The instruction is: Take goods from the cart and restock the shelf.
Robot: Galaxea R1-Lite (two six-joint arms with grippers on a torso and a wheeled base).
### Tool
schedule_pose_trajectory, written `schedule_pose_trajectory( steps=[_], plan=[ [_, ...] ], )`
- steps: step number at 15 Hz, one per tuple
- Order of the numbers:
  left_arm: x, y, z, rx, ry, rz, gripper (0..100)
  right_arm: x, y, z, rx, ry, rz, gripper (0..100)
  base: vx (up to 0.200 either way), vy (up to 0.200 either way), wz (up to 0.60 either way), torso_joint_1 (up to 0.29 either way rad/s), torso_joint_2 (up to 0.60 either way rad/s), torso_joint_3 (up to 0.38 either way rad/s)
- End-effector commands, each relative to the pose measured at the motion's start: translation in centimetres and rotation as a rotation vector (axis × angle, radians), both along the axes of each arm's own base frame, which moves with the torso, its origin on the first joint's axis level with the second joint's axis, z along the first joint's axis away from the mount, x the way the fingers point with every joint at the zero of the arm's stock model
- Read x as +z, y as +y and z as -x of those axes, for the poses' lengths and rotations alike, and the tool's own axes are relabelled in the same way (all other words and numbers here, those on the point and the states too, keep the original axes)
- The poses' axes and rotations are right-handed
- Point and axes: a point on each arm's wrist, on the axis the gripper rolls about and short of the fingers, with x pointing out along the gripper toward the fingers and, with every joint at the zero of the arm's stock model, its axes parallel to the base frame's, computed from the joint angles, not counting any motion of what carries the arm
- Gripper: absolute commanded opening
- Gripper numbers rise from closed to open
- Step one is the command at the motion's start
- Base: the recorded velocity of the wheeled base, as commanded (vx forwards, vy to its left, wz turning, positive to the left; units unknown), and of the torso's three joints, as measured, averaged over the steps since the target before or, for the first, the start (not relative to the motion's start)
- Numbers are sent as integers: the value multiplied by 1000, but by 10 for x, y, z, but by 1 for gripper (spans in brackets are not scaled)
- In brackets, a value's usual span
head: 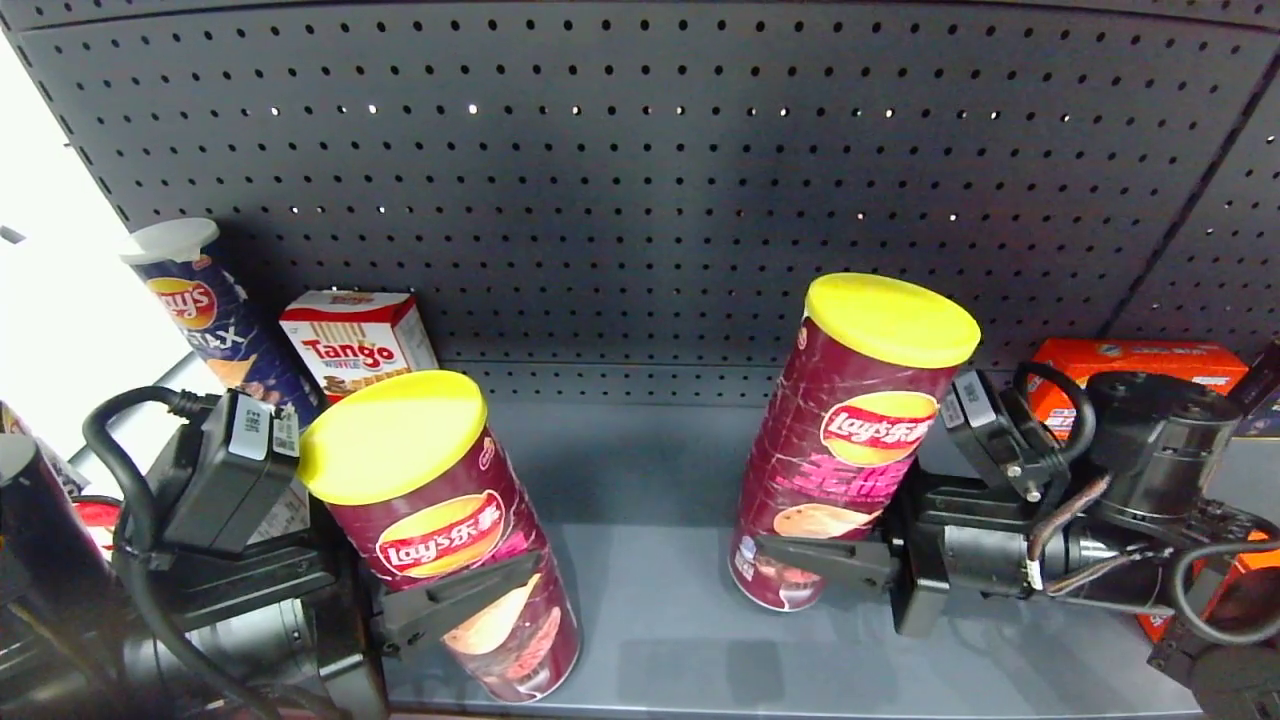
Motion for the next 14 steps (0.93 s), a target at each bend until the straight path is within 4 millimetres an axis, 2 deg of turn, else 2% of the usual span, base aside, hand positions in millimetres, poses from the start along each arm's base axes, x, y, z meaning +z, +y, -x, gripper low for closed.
schedule_pose_trajectory(
  steps=[1, 7, 14],
  plan=[
    [0, 0, 0, 0, -1, 0, 0, -5, -3, 7, 3, 16, 11, 0, 0, 0, 0, 0, 0, 0],
    [1, 0, 0, -1, -2, 2, 0, -24, 0, 4, 9, 36, 62, 0, 0, 0, 0, 0, 0, 0],
    [1, 0, -1, 0, -1, 2, 0, -34, 5, 1, 22, 53, 85, 0, 0, 0, 0, 0, 0, 0]
  ],
)
